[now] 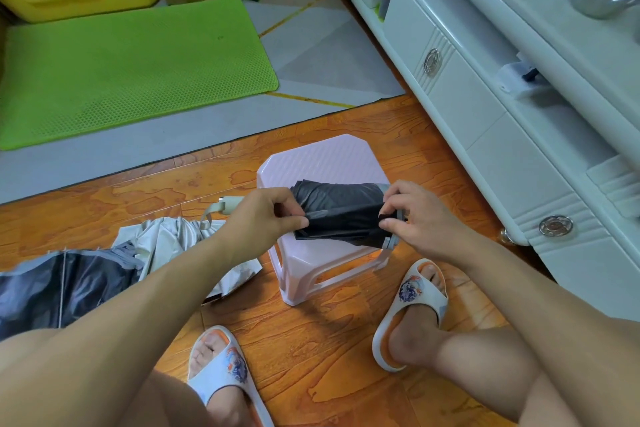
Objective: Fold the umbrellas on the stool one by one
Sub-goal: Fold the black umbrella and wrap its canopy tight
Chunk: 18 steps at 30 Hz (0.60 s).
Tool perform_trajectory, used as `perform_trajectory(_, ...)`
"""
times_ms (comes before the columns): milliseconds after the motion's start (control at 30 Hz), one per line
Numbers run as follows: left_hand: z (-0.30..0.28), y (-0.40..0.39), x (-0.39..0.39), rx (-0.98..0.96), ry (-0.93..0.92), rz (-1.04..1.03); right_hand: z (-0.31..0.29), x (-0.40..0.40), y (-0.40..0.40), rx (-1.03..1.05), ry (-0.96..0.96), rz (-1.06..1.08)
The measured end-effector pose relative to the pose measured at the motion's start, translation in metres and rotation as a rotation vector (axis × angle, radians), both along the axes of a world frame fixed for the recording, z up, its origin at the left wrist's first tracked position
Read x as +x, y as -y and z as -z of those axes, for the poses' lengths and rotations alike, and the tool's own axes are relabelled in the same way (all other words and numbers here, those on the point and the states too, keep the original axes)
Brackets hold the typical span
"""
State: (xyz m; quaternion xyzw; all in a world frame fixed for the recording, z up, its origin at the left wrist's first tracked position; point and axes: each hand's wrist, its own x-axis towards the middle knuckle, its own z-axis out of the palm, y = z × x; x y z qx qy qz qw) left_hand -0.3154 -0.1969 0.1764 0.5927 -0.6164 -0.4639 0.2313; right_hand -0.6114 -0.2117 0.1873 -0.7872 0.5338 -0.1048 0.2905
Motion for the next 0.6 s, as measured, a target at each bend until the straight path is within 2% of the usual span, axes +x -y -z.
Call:
perform_trajectory(200, 0.0, -0.007, -0.009, 0.024, -0.058, -0.216, -0.008, 0.003, -0.001, 0.001, 0.026, 0.047)
perform_trajectory(467, 0.004, -0.01, -0.022, -0.034, -0.036, -0.195, -0.011, 0.005, 0.004, 0.037, 0.107, 0.134)
perform_trajectory(600, 0.002, -0.007, -0.027, 0.0, 0.012, -0.197, -0.01, 0.005, 0.004, 0.048, 0.106, 0.144)
